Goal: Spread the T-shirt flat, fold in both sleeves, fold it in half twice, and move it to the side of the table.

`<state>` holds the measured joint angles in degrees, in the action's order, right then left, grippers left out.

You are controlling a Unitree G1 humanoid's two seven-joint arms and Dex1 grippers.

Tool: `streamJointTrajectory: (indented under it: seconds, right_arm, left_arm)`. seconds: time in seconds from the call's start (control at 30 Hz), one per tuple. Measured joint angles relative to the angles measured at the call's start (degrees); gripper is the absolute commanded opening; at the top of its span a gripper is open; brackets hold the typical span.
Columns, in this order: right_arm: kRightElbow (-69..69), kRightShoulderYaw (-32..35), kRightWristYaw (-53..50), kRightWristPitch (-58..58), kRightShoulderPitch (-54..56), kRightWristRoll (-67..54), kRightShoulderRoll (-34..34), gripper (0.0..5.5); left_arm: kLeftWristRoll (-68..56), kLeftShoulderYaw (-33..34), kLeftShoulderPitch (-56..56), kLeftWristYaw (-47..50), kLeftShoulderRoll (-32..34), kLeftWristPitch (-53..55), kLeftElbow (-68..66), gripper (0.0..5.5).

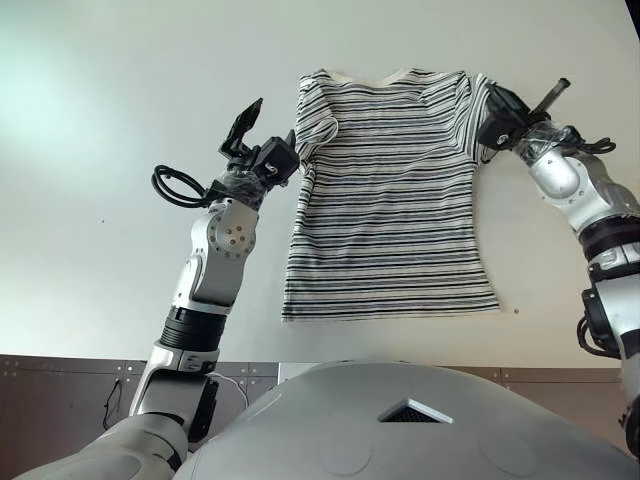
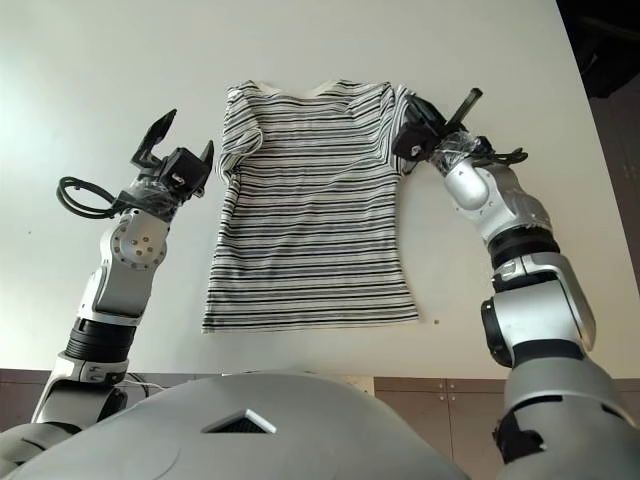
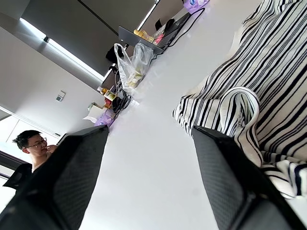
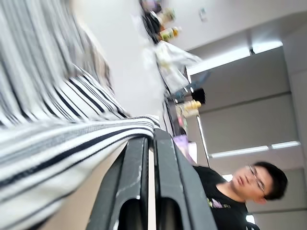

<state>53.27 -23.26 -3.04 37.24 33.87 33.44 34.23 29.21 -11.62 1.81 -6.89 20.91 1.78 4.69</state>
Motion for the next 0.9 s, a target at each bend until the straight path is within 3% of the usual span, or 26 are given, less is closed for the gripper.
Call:
streamJointTrajectory:
  seconds: [0.17, 0.37, 0.67, 0.77, 0.83, 0.9]
  right_arm:
    - [-6.2, -0.2, 3.9, -0.1, -2.7, -0.5, -1.7, 0.12]
    - [-6.8, -2.2, 5.0, -5.7, -3.0, 0.7, -8.8, 0.12]
    - [-9.5, -1.4, 8.3, -8.1, -2.4, -1.3, -10.0, 1.79]
    - [-18.8, 2.5, 14.5, -7.3, -7.6, -8.1, -6.2, 2.27]
    - [-27.5, 6.2, 20.2, -9.0, -12.3, -14.2, -2.3, 2.67]
    - [-36.5, 10.3, 27.7, -12.4, -17.0, -20.8, 3.7, 2.73]
  left_arm:
    - [0.5, -0.2, 0.0, 0.0, 0.0, 0.0, 0.0, 3.21]
    - [0.9, -0.5, 0.0, 0.0, -0.1, 0.0, -0.5, 3.21]
    - [0.9, -1.0, -0.2, -0.1, 0.1, -0.3, -0.5, 3.21]
    - [-1.0, 0.6, -2.6, -2.9, 3.6, -2.1, 0.3, 3.21]
    - [-4.5, 3.2, -4.8, -7.1, 7.6, -4.1, 2.9, 3.53]
    - [-8.9, 6.3, -8.5, -12.8, 13.0, -6.9, 6.8, 3.79]
